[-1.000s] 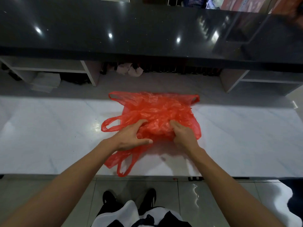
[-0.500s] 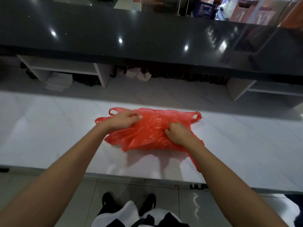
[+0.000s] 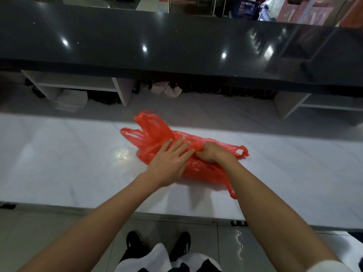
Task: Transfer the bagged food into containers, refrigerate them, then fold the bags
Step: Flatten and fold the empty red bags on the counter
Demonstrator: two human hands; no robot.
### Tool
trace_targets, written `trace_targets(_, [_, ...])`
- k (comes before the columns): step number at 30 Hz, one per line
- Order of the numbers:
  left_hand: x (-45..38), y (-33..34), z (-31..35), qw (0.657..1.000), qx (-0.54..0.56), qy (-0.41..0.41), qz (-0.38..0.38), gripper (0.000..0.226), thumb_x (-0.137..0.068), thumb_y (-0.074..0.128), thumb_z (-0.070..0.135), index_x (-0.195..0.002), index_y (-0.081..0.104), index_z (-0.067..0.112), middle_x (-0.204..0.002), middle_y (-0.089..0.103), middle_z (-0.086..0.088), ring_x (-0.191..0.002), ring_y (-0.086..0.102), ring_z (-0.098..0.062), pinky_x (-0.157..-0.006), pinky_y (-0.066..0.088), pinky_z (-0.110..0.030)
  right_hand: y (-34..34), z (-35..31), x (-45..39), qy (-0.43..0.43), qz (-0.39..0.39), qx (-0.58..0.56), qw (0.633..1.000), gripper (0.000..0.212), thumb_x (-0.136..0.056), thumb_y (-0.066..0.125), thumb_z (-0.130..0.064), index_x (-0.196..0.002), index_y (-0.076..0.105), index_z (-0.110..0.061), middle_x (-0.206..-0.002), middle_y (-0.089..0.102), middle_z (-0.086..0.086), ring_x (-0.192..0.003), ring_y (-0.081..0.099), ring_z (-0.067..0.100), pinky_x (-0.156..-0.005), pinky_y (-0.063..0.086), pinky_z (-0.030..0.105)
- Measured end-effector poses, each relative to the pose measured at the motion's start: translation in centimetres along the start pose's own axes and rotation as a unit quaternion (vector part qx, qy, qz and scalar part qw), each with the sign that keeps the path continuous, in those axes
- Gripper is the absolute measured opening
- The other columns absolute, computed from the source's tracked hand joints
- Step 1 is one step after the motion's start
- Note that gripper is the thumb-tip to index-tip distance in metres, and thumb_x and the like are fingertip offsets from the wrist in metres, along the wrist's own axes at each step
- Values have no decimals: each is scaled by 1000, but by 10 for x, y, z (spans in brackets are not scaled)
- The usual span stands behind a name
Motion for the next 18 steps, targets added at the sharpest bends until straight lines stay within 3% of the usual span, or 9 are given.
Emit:
trace_targets(4, [0,41,-21,990,25,-56,-126,70,-98,15,58,-156,36,24,-164,30,-8,-155,17,-28,-122,7,-61,9,1,10,-46,-25,-16,998,45,-92,60,-53,-112,69,-12,-113,69,13,-89,59,24,-77,41,31])
trace_targets(6, [-2,49,-25,987,49,-66,-138,75,-95,8,63,-159,25,28,-167,21,-3,-156,8,-24,-122,-1,-60,8,3,12,-50,-27,-27,998,48,-92,60,-56,-112,69,-13,-112,70,11,-90,61,24,-78,44,32])
trace_targets(8, [-5,58,-28,984,69,-78,-144,74,-94,9,64,-159,22,31,-167,24,-1,-156,12,-23,-122,0,-60,5,3,13,-53,-12,-22,998,53,-90,60,-58,-117,68,-14,-116,70,8,-95,63,25,-82,48,34])
trace_targets(11, [-12,67,-34,980,95,-104,-140,72,-93,10,63,-157,25,34,-161,34,2,-151,23,-23,-122,6,-59,-15,-5,24,-80,143,27,986,52,-89,62,-54,-127,61,-18,-122,68,6,-108,63,28,-88,51,39])
trace_targets(15, [-22,68,-40,981,89,-118,-127,71,-90,9,60,-152,35,36,-153,42,3,-141,36,-24,-120,16,-59,-23,-33,73,-183,378,148,895,36,-90,64,-36,-121,65,-17,-127,64,5,-112,58,31,-94,43,45])
trace_targets(17, [-23,70,-41,981,89,-120,-124,73,-90,6,60,-152,36,37,-152,42,2,-139,36,-25,-119,19,-57,-6,-39,87,-227,403,186,867,33,-87,63,-35,-114,68,-17,-129,63,6,-118,55,30,-101,36,47])
trace_targets(18, [-23,71,-42,981,92,-122,-122,74,-89,4,61,-151,37,37,-151,42,2,-138,36,-24,-119,19,-56,6,-38,87,-231,381,204,872,39,-88,61,-39,-120,67,-17,-136,60,8,-125,52,30,-108,30,49])
Point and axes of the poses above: each hand's wrist, its own x-axis away from the middle knuckle, its own y-axis out of the palm, z = x × y, the point moved 7 cm from there along -x, towards the middle knuckle
